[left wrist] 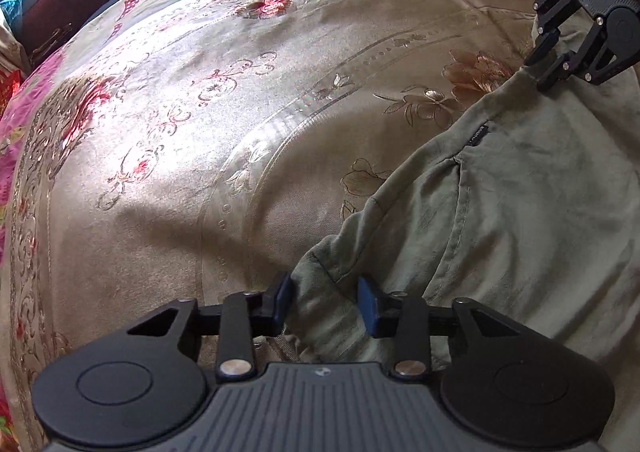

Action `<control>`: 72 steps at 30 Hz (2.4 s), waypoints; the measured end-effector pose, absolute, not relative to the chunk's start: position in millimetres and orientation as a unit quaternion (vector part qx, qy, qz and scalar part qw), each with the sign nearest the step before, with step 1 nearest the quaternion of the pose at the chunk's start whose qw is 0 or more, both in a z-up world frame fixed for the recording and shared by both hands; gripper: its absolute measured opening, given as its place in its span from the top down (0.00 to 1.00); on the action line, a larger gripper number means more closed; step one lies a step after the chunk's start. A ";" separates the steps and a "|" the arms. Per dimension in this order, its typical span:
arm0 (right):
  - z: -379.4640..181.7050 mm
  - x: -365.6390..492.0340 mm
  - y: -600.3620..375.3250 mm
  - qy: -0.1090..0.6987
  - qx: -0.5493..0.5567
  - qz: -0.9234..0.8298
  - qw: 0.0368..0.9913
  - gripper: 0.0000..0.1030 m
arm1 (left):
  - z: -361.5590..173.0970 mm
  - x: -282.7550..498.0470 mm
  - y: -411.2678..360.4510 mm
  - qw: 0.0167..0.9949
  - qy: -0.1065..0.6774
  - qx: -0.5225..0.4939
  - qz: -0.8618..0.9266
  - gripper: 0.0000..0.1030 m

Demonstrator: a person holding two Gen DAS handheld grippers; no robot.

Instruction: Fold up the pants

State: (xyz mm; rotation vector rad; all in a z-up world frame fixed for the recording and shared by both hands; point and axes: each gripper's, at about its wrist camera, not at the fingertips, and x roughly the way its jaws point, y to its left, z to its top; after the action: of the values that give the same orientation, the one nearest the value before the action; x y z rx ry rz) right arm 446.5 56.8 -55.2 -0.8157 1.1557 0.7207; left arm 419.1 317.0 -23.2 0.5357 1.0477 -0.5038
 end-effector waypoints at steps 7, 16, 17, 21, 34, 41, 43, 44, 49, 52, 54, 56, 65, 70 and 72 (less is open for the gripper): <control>5.2 406.7 54.8 0.475 -0.366 0.283 0.748 0.99 | 7.7 383.3 309.0 0.819 0.441 0.286 -0.229 0.75; 87.3 230.1 55.0 0.503 -0.296 0.333 0.741 0.99 | 92.2 219.0 334.0 0.836 0.440 0.250 -0.212 0.79; 79.3 211.2 55.1 0.517 -0.283 0.338 0.734 0.99 | 90.3 194.7 335.1 0.832 0.451 0.246 -0.209 0.79; 11.9 152.5 59.5 0.587 -0.219 0.344 0.700 0.99 | 52.8 135.8 332.8 0.823 0.488 0.228 -0.178 0.79; -30.6 129.5 91.5 0.577 -0.259 0.308 0.711 0.87 | -7.4 92.7 318.3 0.825 0.471 0.282 -0.134 0.72; -43.8 117.8 116.8 0.567 -0.241 0.315 0.722 0.87 | -2.5 95.1 326.1 0.845 0.446 0.289 -0.064 0.76; -43.0 117.1 119.6 0.567 -0.238 0.312 0.724 0.87 | -14.4 90.5 331.3 0.828 0.466 0.309 -0.051 0.76; -40.7 116.8 118.0 0.569 -0.229 0.312 0.726 0.87 | -19.1 85.4 334.3 0.819 0.479 0.313 -0.044 0.76; 3.6 125.4 74.8 0.553 -0.146 0.266 0.776 0.84 | 10.9 77.9 335.2 0.835 0.487 0.256 -0.010 0.75; 19.9 149.8 41.1 0.530 -0.119 0.195 0.817 0.73 | 36.8 84.1 308.5 0.860 0.459 0.224 -0.022 0.75; 17.5 176.5 21.9 0.514 -0.124 0.143 0.837 0.71 | 47.6 91.8 279.4 0.874 0.436 0.208 -0.052 0.75; 7.4 217.3 2.0 0.493 -0.126 0.083 0.857 0.70 | 50.7 101.2 247.2 0.886 0.421 0.172 -0.091 0.75; -54.7 356.9 -37.3 0.483 -0.040 -0.072 0.872 0.62 | 4.7 125.0 108.2 0.861 0.440 0.060 -0.250 0.75; -58.7 365.7 -64.2 0.470 0.005 -0.100 0.877 0.99 | -16.8 124.3 70.5 0.846 0.452 0.090 -0.269 0.75; -47.8 360.6 -90.3 0.474 0.059 -0.098 0.873 0.98 | -18.1 125.4 62.5 0.843 0.453 0.099 -0.272 0.75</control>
State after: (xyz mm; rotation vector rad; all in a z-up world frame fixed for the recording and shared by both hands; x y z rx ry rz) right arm 360.6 -90.3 -47.8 0.1237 0.9895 -0.2055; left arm 125.4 62.5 -18.1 0.2093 0.9572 -0.5744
